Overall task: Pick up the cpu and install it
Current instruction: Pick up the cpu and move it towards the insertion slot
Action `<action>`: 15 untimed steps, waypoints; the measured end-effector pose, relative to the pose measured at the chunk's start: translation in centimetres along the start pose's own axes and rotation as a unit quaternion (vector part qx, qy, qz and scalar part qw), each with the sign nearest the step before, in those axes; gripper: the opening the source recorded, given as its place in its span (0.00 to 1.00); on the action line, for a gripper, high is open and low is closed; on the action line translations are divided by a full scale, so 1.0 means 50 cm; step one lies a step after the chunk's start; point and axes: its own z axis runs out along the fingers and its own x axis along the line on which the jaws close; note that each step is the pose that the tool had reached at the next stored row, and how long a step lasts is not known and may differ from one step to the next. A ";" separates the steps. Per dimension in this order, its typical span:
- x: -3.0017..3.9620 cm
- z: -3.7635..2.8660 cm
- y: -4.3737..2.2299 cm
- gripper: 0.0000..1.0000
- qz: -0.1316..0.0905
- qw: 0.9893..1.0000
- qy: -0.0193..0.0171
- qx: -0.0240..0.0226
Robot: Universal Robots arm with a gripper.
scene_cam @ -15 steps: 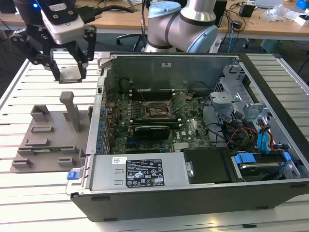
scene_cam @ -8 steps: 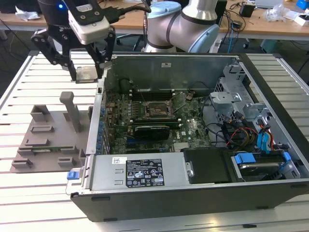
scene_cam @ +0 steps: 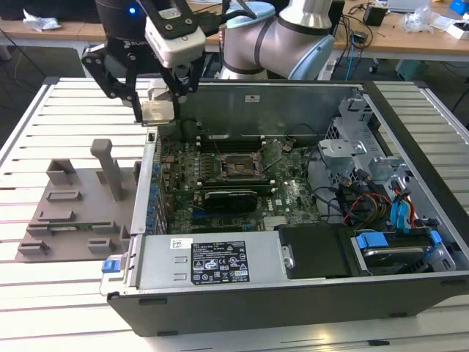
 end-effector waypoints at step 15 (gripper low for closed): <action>-0.130 0.003 -0.012 0.55 0.000 1.000 0.001 0.000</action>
